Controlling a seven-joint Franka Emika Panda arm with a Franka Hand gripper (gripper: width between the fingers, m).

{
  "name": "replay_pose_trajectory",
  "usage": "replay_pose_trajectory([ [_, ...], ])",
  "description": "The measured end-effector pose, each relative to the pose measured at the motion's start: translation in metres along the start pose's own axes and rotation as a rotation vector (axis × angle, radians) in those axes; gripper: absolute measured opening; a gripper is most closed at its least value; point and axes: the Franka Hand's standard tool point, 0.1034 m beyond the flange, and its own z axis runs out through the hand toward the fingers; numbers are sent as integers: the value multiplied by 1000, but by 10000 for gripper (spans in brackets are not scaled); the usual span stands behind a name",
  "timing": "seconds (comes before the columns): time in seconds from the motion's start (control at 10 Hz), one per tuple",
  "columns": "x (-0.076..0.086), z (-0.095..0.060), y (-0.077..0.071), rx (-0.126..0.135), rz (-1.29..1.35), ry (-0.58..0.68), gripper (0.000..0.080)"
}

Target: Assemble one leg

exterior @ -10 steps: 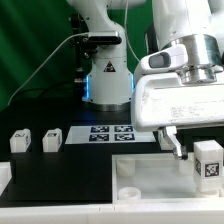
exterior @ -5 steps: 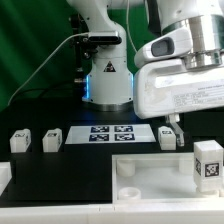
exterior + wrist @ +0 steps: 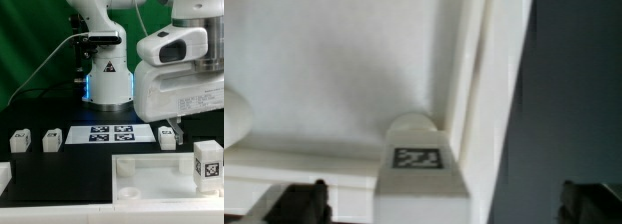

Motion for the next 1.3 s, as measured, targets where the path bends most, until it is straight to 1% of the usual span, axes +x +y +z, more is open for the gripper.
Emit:
replay_pose_trajectory([
  [0.1,5,2,3,-10,-2,31,648],
  [0.3,7,4,7,-12,3,30,648],
  [0.5,8,11,7,-13,14,24,648],
  [0.6,8,14,3,-12,35,23,648],
  [0.7,8,15,0,-11,41,23,648],
  [0.8,9,15,-1,-12,57,28,622],
  [0.9,9,15,0,-12,75,27,622],
  [1.0,9,15,0,-11,80,27,449],
  [1.1,9,15,-1,-8,168,28,449],
  [1.2,9,15,-1,-7,267,28,291],
  [1.3,8,15,-1,-6,337,28,294],
])
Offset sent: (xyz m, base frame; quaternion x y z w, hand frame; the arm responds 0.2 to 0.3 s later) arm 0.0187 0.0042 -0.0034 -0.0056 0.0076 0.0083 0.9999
